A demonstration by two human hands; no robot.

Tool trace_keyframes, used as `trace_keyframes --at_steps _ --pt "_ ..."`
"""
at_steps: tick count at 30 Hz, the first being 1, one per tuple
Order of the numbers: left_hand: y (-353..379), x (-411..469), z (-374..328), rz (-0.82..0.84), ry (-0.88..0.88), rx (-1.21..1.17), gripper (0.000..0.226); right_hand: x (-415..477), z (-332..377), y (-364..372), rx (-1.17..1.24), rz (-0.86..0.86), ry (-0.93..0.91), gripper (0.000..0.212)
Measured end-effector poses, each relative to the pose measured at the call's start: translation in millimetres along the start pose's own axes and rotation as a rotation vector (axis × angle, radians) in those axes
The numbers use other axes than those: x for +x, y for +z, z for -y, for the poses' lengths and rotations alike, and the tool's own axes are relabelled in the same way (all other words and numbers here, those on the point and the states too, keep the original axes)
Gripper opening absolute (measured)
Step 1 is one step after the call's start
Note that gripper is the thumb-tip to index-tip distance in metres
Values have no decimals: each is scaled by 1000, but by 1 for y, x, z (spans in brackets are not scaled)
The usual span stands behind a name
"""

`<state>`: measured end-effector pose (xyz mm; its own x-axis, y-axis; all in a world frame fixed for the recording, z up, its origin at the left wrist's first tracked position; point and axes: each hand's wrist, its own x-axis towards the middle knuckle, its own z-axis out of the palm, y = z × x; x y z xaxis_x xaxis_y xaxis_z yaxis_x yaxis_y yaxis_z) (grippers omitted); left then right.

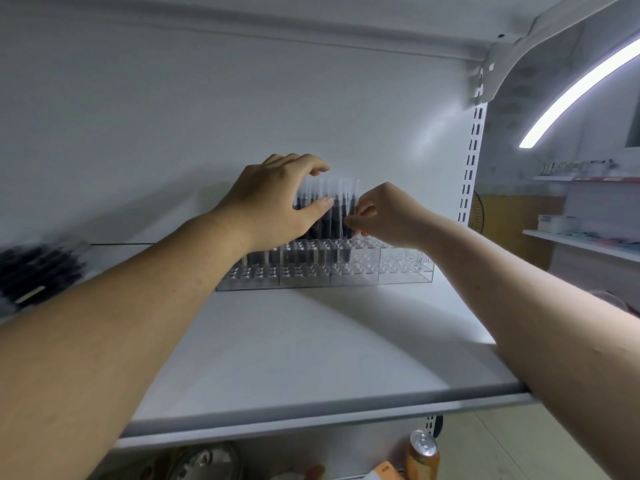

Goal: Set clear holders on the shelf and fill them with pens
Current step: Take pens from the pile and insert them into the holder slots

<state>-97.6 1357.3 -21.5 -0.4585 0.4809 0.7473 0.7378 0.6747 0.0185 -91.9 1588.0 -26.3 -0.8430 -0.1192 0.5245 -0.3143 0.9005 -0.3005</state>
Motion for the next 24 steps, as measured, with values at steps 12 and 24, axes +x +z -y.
trace_keyframes --at_steps 12,24 --pt "-14 4 -1 -23 29 78 55 2 -6 -22 92 -291 -35 38" --pt "-125 -44 50 157 -296 237 58 7 121 -2 -128 -180 -406 37"
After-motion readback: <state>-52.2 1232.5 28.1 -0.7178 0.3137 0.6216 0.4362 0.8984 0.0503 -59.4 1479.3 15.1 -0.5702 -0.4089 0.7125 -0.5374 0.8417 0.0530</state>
